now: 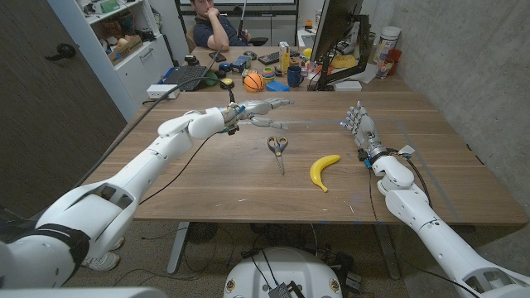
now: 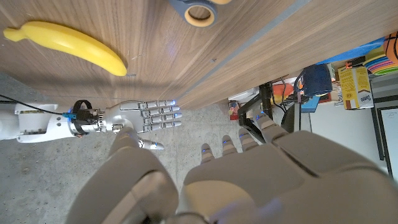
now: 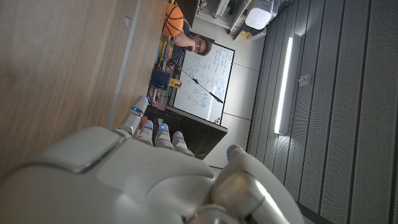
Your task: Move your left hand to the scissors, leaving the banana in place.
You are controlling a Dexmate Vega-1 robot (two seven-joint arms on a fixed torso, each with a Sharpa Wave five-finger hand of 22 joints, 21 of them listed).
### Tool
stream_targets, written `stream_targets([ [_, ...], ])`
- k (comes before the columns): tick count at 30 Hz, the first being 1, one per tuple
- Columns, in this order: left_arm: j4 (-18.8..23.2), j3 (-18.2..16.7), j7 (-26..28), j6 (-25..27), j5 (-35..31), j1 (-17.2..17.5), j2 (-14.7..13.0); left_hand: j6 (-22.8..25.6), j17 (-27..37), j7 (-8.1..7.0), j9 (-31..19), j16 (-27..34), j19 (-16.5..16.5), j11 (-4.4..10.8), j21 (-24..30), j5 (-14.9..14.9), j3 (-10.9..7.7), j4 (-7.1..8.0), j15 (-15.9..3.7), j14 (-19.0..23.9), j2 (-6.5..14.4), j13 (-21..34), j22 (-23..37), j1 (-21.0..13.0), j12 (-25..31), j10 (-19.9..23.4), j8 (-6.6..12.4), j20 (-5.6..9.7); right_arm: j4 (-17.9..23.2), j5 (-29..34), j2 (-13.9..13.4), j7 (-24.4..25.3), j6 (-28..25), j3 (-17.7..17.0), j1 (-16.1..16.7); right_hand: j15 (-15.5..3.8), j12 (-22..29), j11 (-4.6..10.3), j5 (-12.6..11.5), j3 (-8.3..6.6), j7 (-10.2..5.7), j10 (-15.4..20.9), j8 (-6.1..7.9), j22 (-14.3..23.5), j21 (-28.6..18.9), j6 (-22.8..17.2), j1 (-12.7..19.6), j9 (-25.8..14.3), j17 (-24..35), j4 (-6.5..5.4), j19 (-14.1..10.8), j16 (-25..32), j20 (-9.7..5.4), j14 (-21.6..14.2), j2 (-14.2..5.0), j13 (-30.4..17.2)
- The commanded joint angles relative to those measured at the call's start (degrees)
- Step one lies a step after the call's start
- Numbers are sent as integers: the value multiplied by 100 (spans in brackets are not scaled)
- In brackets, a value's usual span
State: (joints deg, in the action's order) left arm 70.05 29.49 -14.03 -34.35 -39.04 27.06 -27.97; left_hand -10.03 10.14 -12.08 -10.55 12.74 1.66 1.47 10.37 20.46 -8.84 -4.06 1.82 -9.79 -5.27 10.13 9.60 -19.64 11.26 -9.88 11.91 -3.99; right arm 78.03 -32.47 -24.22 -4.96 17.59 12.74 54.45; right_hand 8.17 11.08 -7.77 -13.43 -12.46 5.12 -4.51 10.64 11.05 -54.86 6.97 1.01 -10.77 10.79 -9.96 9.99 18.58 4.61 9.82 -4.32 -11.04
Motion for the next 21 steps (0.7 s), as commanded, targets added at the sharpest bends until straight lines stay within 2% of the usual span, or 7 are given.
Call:
stream_targets([
  [1,-67,165,-155,127,-172,-54,47,-940,0,-36,-15,51,130,65,41,81,-63,-80,-94,-278,119,1,11,-194,69,-473,111,33,-2,-7,-15,-8,62,9,5,12,16,-30,-44,40,22,31,35,19,22,29,-63,-28,27,15,842,-17,7,295,-75,-27],
  [3,-53,185,-126,139,-221,-54,42,-663,-4,-36,-19,71,218,38,44,111,-84,-123,-124,-152,189,0,10,-311,91,-248,167,33,1,-25,-14,-6,59,7,10,12,16,-26,-45,43,23,32,35,19,22,30,-64,-28,27,15,842,-16,1,291,-75,-27],
  [6,-24,209,-191,181,-239,-60,34,-386,-7,-41,-19,94,300,101,40,142,-98,-177,-195,5,238,0,10,-435,112,26,205,48,-8,-18,-25,-13,78,13,14,14,18,-25,-45,49,23,36,35,19,24,30,-64,-28,27,14,844,-17,-1,292,-75,-27],
  [15,-7,286,-452,312,-233,-91,38,154,-14,-31,-15,106,508,98,55,172,-117,-254,-252,209,296,-3,9,-608,75,261,295,97,-26,-50,-24,-9,95,13,11,14,19,-26,-47,71,25,44,33,20,30,41,-67,-27,27,14,850,-19,4,288,-74,-27],
  [18,49,302,-464,369,-288,-80,24,456,-19,-48,0,93,618,203,41,183,-159,-341,-294,342,349,-7,7,-816,98,615,293,112,-54,-46,-23,-21,113,22,1,19,19,-29,-48,82,24,46,34,20,32,40,-69,-27,27,13,851,-21,-1,288,-72,-27],
  [19,71,306,-474,388,-303,-75,18,540,-20,-52,4,81,637,387,26,185,-180,-383,-289,398,366,-8,8,-924,76,718,265,126,-55,-56,-22,-24,107,21,1,16,19,-29,-48,84,22,46,34,20,32,41,-69,-27,27,13,849,-21,1,287,-71,-27],
  [21,101,317,-528,419,-312,-78,11,606,-20,-50,5,94,685,465,32,182,-184,-400,-292,486,366,-9,8,-979,77,818,251,148,-60,-59,-21,-24,113,21,1,19,18,-24,-48,91,29,45,33,20,35,45,-70,-27,27,13,855,-22,5,289,-70,-27],
])
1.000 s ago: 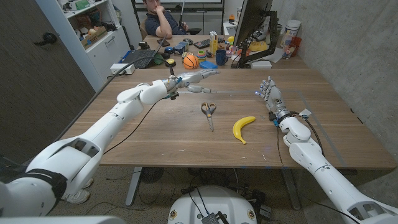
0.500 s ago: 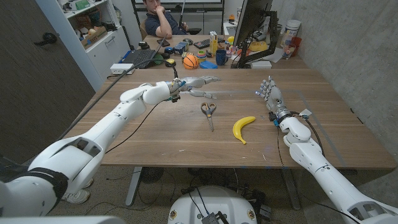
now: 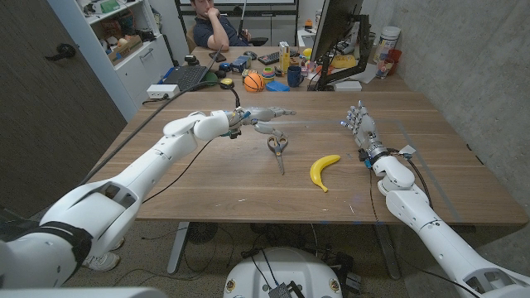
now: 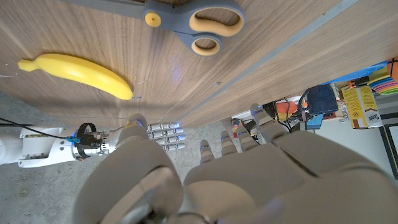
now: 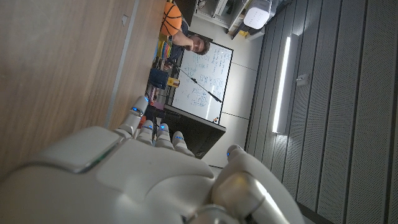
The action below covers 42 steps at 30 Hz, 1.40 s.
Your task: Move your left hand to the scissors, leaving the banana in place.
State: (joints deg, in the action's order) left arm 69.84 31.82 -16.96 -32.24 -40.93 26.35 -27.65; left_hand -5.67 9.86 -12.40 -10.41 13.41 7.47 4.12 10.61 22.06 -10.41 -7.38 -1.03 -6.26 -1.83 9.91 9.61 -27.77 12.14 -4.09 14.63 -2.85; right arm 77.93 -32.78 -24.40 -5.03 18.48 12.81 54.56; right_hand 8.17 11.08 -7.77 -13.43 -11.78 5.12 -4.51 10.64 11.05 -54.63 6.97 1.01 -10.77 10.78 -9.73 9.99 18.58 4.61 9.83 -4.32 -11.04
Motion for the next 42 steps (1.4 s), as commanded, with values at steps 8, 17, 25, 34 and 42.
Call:
stream_targets([
  [8,171,134,-426,293,-130,-36,-20,467,3,-18,-15,76,364,271,42,-1,-89,-142,-116,477,64,15,8,-440,-39,489,-28,140,-56,-64,1,-13,19,3,0,23,18,-12,-49,45,36,46,33,21,16,48,-74,-27,28,-12,859,-21,11,278,-66,-27],
  [17,298,178,-653,454,-172,-31,-33,622,1,-24,-16,57,511,288,39,-27,-171,-202,-155,593,114,18,7,-722,-112,475,-47,172,-61,-89,0,-18,46,-13,24,25,19,-18,-51,73,33,54,35,21,22,50,-80,-27,28,-14,865,-23,16,273,-57,-27],
  [25,459,219,-890,591,-220,-9,-67,675,0,-23,-16,49,517,303,22,-43,-191,-217,-150,637,112,19,7,-823,-127,476,-57,181,-45,-124,-8,-38,65,-34,53,19,18,-20,-51,96,30,54,34,21,25,56,-86,-27,28,-16,864,-25,17,273,-50,-27],
  [34,646,215,-996,684,-272,67,-114,850,-1,-24,-19,77,643,352,31,-96,-241,-225,-185,880,119,18,12,-1059,-128,563,-68,312,-59,-131,-25,-74,95,-30,60,18,18,-19,-52,122,29,59,34,22,29,59,-92,-27,28,-19,865,-26,18,269,-45,-27],
  [42,718,203,-1038,739,-301,103,-136,912,-1,-26,-19,75,570,357,-8,-127,-242,-215,-206,961,100,19,15,-1128,-143,556,-83,307,-68,-129,-27,-81,110,-22,61,18,18,-22,-54,139,26,61,34,22,31,63,-94,-27,28,-21,865,-28,18,268,-44,-27],
])
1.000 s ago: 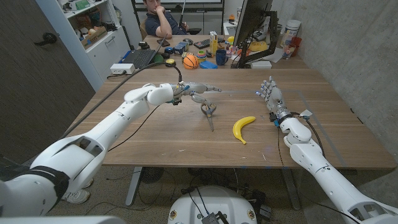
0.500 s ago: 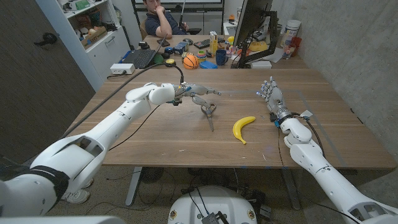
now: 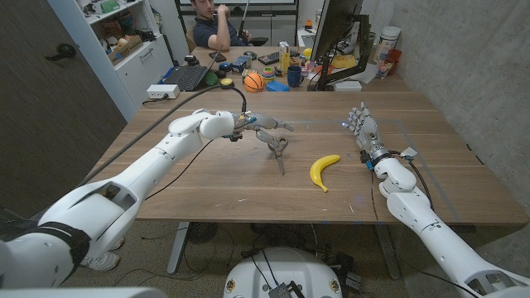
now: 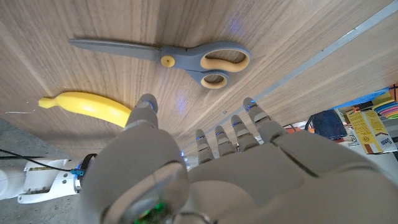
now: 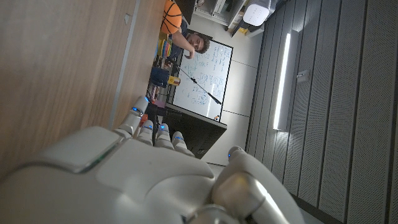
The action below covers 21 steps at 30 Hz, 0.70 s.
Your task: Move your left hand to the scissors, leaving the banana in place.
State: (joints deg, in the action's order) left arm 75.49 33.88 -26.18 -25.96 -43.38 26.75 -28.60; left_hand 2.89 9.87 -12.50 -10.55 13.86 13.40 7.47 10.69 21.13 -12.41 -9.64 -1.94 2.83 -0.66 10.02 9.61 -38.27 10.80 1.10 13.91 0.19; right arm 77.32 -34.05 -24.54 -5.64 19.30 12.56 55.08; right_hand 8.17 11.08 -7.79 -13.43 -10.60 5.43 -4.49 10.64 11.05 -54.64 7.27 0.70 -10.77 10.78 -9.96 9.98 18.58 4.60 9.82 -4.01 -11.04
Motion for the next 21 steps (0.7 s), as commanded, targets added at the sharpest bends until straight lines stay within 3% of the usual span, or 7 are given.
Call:
stream_targets([
  [1,155,-5,-111,111,-59,65,-41,59,-2,-16,-6,27,-26,23,-18,-35,-42,11,-116,49,-18,9,14,-82,-10,36,-12,4,10,-17,-8,-3,9,-3,14,23,19,-23,-54,25,-4,63,34,22,32,33,-63,-27,28,2,866,-26,16,263,-75,-27],
  [21,50,-10,-46,48,-65,14,-40,121,-3,-19,-5,-23,-27,48,-22,-85,-50,32,-155,54,-19,9,17,-187,-22,35,-51,37,-34,32,9,1,-23,70,-65,25,14,-19,-58,80,14,57,39,22,42,32,-66,-27,28,0,867,-35,11,266,-78,-27],
])
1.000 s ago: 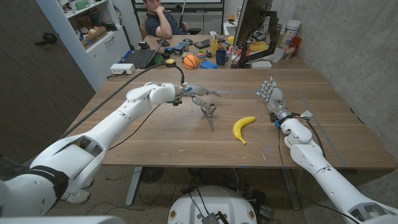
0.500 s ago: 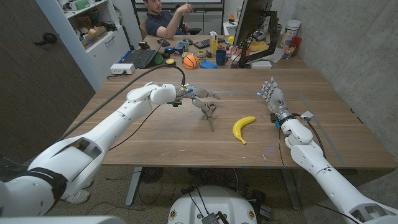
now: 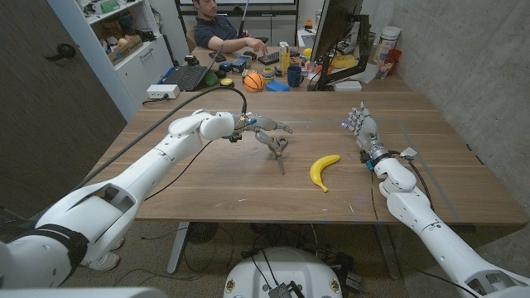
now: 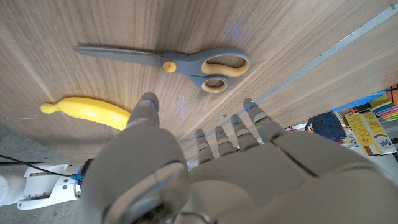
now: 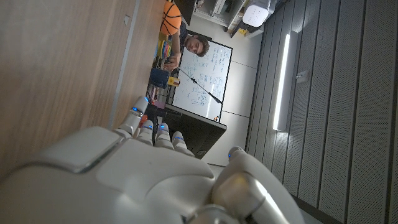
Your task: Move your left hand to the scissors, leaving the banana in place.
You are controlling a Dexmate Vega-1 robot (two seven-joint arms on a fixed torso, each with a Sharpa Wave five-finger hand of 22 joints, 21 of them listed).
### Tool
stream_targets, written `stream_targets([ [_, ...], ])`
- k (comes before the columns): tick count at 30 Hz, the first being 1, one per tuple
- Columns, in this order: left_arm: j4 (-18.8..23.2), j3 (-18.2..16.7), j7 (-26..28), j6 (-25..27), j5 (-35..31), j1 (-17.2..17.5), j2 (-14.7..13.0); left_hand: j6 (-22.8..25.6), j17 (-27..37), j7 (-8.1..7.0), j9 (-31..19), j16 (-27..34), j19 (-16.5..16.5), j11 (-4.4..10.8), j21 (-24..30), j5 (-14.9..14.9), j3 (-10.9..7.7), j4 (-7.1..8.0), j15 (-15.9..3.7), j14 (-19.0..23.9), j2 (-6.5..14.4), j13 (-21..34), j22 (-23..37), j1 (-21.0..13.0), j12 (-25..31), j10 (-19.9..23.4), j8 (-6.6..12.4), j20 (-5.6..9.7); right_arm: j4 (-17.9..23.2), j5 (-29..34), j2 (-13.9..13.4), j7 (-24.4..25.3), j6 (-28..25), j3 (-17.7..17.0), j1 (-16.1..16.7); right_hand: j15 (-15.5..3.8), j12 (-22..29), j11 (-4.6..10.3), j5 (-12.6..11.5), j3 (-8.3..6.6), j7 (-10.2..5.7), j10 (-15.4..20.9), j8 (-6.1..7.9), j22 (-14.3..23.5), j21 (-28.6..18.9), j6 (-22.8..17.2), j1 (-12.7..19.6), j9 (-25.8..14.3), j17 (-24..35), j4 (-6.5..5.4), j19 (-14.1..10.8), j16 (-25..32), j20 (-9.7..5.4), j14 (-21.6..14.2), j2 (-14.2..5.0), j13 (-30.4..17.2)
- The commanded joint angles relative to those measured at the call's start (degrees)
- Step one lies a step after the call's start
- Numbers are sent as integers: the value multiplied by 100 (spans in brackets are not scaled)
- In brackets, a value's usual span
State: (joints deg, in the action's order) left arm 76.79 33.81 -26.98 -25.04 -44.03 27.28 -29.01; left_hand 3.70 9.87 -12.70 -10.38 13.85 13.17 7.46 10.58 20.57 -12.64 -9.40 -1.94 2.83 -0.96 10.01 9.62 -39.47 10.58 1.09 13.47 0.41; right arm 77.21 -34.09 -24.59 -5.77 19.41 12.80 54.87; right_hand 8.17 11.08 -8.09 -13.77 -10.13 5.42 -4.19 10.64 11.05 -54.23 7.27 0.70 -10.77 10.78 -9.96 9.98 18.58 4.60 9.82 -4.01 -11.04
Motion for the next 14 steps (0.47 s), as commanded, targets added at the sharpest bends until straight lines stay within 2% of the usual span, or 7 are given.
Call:
stream_targets([
  [1,-89,-2,41,-48,-5,-44,-1,43,-4,1,-22,-25,-4,47,-11,-32,-27,10,-159,56,11,10,17,-73,-1,38,-10,14,-25,47,15,24,-41,51,-49,21,13,13,-25,36,14,25,38,22,2,33,-67,-27,28,-1,868,-35,11,265,-78,-27],
  [14,-297,25,112,-177,5,-151,5,69,-3,1,-22,-47,-1,79,-10,-64,-31,24,-189,69,24,9,19,-127,0,58,-36,49,-28,91,64,105,-100,86,-96,23,12,18,-29,75,20,25,38,22,9,39,-65,-27,28,-1,867,-41,4,264,-85,-28],
])
